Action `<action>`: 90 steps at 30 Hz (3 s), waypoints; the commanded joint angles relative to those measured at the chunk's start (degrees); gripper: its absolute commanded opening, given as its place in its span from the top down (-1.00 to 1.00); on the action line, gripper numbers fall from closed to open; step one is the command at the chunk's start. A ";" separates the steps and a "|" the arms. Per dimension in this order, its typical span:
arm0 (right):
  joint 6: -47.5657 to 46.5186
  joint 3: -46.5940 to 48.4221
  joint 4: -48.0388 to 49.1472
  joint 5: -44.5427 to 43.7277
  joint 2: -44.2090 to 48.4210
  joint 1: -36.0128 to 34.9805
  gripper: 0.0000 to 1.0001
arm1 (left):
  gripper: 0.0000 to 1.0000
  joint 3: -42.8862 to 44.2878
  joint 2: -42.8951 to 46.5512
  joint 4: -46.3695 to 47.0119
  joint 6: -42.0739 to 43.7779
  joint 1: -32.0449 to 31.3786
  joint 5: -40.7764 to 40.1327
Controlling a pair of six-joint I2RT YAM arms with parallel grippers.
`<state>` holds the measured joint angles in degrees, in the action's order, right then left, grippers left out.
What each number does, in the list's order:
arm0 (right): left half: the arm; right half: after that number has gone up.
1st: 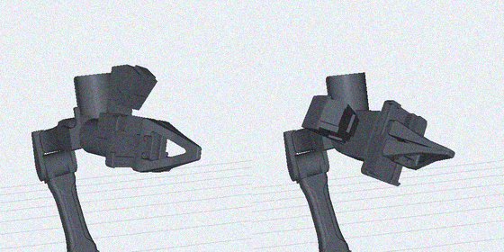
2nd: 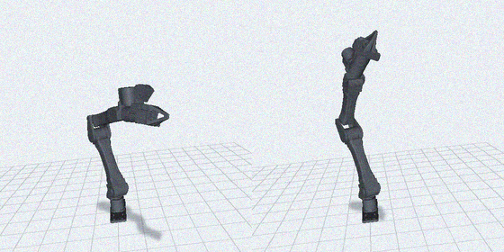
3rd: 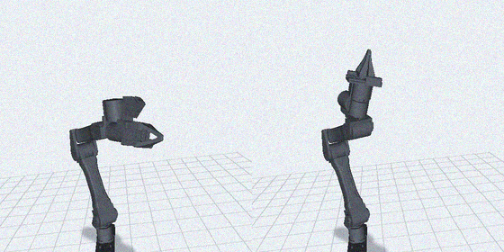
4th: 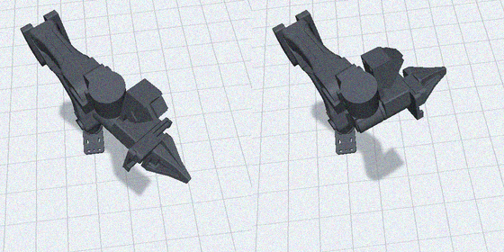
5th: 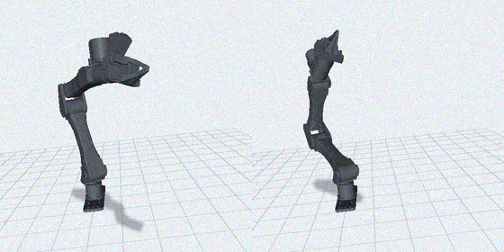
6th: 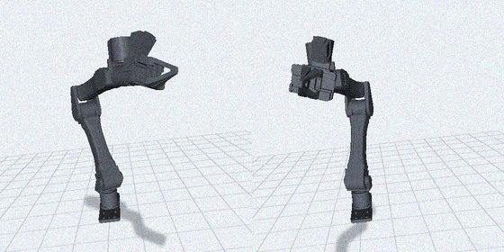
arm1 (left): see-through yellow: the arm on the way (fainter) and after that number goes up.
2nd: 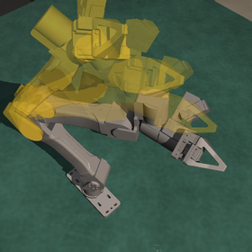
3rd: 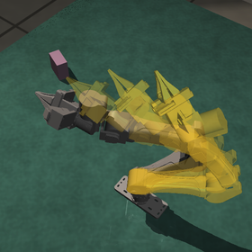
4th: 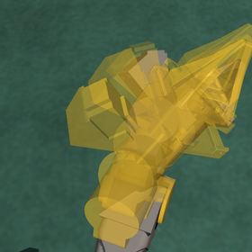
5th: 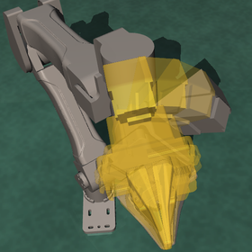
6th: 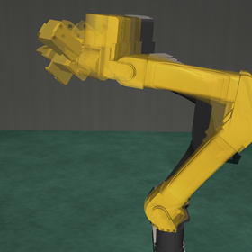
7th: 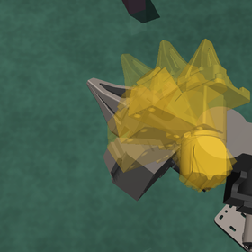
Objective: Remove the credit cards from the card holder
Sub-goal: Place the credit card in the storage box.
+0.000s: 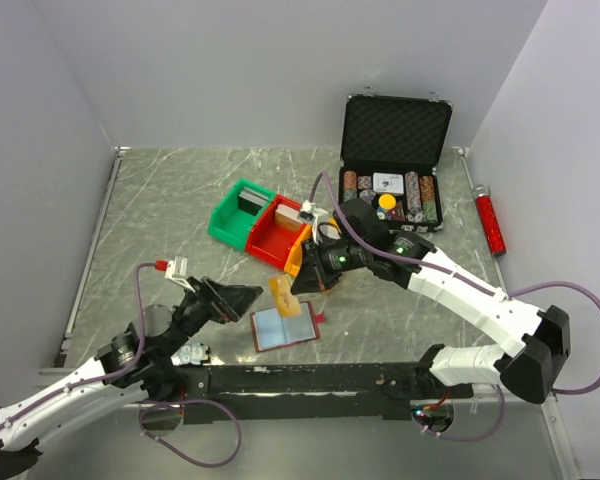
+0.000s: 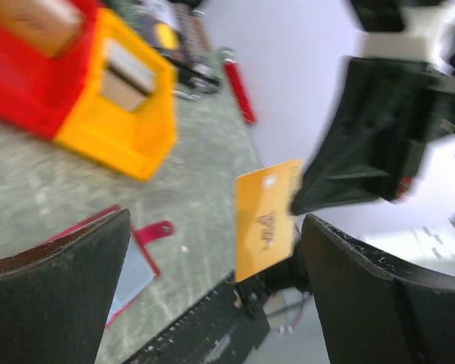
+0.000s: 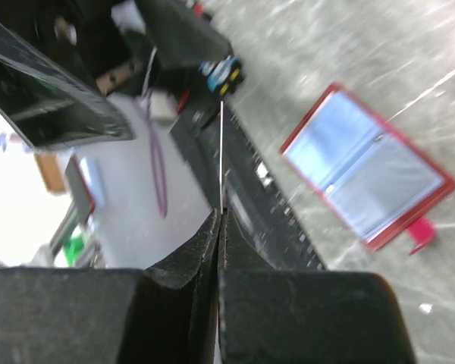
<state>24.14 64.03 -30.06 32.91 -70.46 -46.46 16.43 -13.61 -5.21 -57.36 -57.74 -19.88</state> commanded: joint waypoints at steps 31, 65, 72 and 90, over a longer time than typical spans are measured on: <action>3.11 -0.93 6.69 23.96 5.24 0.93 1.00 | 0.48 -0.96 -9.15 31.93 8.94 1.40 35.17; 13.74 -8.04 23.74 16.58 7.44 2.95 0.33 | 0.99 -6.50 -10.21 46.43 0.32 1.57 25.06; 14.44 -8.40 24.97 17.11 7.18 2.95 0.46 | 0.99 -6.32 -10.56 46.78 0.24 1.57 24.54; 15.23 -8.13 25.85 18.95 5.94 1.98 0.53 | 0.99 -6.14 -10.39 45.91 0.23 1.57 21.90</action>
<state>39.18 54.96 -6.48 50.74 -63.59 -43.92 9.72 -23.88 37.54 -56.71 -56.27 2.63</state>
